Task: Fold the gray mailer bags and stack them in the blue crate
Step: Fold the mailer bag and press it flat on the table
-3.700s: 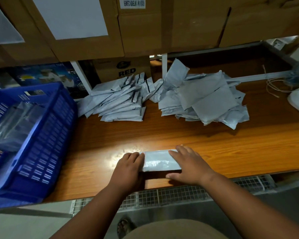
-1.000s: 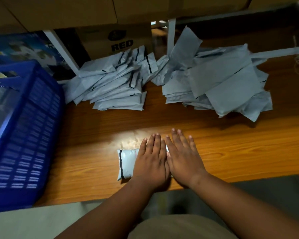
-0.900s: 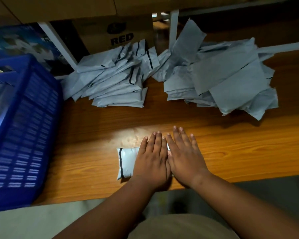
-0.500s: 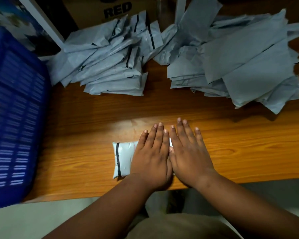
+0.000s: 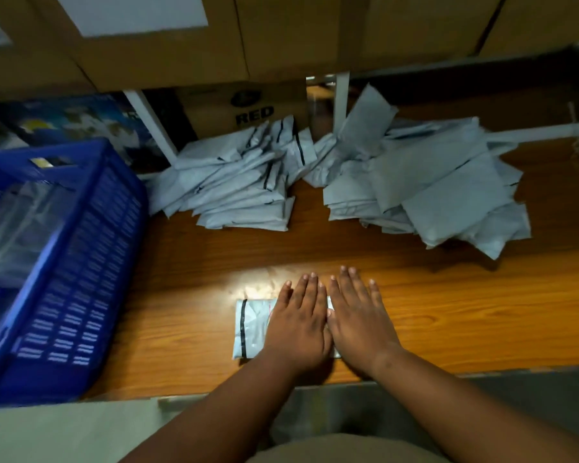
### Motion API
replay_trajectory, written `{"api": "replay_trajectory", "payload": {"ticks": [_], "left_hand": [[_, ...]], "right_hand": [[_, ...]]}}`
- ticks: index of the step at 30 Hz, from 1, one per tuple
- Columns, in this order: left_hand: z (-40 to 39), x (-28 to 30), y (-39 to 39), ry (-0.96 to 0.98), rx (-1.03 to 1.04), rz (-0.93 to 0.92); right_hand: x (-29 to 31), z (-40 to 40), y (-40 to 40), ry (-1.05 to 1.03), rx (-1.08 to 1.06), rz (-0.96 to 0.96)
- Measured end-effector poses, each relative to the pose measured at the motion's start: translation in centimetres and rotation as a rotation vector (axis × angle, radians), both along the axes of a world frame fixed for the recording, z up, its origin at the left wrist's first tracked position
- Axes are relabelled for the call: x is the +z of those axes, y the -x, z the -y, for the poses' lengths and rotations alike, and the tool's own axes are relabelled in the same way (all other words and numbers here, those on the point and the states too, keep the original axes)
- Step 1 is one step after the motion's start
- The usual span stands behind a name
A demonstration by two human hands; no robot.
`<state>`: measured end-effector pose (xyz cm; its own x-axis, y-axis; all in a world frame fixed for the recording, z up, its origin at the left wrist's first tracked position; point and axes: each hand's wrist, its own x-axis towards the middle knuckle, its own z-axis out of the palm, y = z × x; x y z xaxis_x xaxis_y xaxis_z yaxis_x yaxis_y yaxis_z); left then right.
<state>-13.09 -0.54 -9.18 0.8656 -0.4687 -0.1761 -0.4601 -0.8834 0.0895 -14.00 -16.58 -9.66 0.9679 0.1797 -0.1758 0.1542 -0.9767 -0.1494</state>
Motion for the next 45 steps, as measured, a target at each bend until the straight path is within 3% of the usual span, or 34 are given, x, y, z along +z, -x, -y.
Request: {"api": "replay_trajectory", "payload": {"ticks": [6, 13, 22, 34, 45], "left_hand": [[-1.4, 1.1, 0.5, -0.004, -0.011, 0.050], [-4.0, -0.4, 0.5, -0.030, 0.010, 0.075], [-4.9, -1.3, 0.5, 0.050, 0.028, 0.108], [-4.8, -1.1, -0.1, 0.097, 0.059, 0.022], [-4.7, -0.7, -0.4, 0.025, 0.087, -0.026]], "right_hand": [[1.4, -1.4, 0.3, -0.083, 0.107, 0.128], [-0.1, -3.7, 0.1, -0.139, 0.168, 0.071], [-0.7, -4.2, -0.3, -0.019, 0.112, 0.040], [-1.0, -4.5, -0.8, 0.058, 0.089, -0.016], [-1.2, -4.5, -0.9, 0.080, 0.076, 0.008]]}}
